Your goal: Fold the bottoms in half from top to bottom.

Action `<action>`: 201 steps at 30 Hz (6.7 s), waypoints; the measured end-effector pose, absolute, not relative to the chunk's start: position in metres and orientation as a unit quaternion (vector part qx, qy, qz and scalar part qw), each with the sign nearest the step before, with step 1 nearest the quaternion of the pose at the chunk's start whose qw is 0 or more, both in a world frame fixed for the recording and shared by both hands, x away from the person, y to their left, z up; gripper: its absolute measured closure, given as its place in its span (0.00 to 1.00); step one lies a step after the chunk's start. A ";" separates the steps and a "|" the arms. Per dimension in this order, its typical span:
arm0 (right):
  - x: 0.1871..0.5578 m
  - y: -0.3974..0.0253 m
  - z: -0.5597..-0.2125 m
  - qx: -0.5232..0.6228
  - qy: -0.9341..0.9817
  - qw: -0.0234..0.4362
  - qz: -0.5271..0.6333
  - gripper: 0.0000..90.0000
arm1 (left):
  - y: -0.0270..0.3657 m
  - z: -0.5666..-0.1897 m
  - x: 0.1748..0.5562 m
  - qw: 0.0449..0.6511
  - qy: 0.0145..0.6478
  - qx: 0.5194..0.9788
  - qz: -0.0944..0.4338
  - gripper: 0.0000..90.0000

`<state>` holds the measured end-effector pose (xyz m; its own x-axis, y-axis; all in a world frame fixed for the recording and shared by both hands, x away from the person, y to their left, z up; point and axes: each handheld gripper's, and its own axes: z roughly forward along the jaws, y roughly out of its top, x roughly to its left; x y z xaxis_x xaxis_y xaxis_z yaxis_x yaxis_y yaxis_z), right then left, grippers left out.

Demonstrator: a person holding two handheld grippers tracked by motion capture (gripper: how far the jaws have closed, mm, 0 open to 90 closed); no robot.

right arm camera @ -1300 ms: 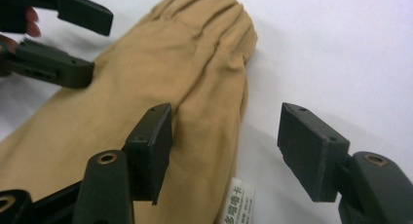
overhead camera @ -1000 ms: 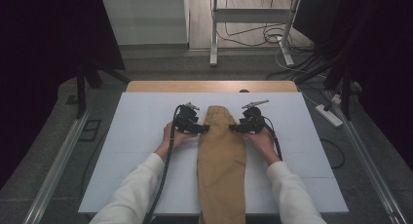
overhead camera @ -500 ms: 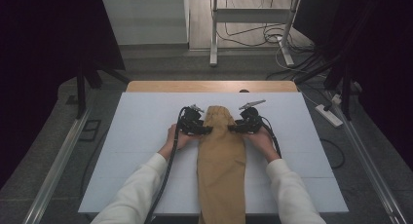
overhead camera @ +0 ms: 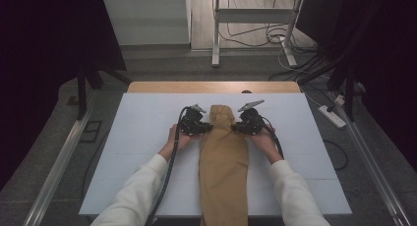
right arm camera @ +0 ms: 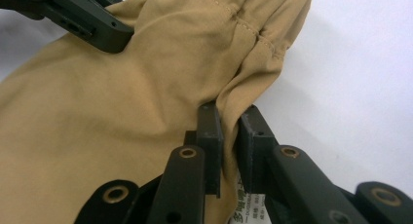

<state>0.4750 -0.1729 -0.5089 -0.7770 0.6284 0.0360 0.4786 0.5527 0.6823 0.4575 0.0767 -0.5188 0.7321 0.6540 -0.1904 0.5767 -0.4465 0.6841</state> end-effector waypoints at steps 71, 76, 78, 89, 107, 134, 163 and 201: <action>0.479 -0.168 -0.447 0.279 0.846 0.186 0.414 0.93 | 0.093 -0.455 0.463 0.425 0.352 0.827 0.111 0.94; 0.474 -0.168 -0.451 0.275 0.846 0.179 0.419 0.93 | 0.096 -0.456 0.454 0.434 0.347 0.824 0.107 0.94; 0.471 -0.168 -0.451 0.274 0.848 0.178 0.418 0.93 | 0.097 -0.457 0.451 0.435 0.345 0.825 0.105 0.94; 0.459 -0.168 -0.455 0.270 0.853 0.161 0.417 0.93 | 0.100 -0.465 0.437 0.438 0.344 0.825 0.094 0.94; 0.432 -0.174 -0.456 0.263 0.854 0.150 0.423 0.93 | 0.101 -0.468 0.409 0.440 0.332 0.830 0.082 0.94; 0.408 -0.185 -0.474 0.259 0.852 0.135 0.434 0.93 | 0.096 -0.480 0.393 0.431 0.332 0.836 0.071 0.94; 0.389 -0.186 -0.480 0.254 0.859 0.124 0.427 0.93 | 0.098 -0.487 0.376 0.427 0.335 0.838 0.064 0.93; 0.362 -0.186 -0.479 0.230 0.867 0.111 0.429 0.93 | 0.107 -0.488 0.347 0.427 0.327 0.841 0.058 0.93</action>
<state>0.3624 -0.1858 -0.4791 -0.8694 0.4941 0.0058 0.3045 0.5265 0.7938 0.3471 0.1074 -0.4879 0.7793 0.5998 -0.1818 0.5006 -0.4212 0.7563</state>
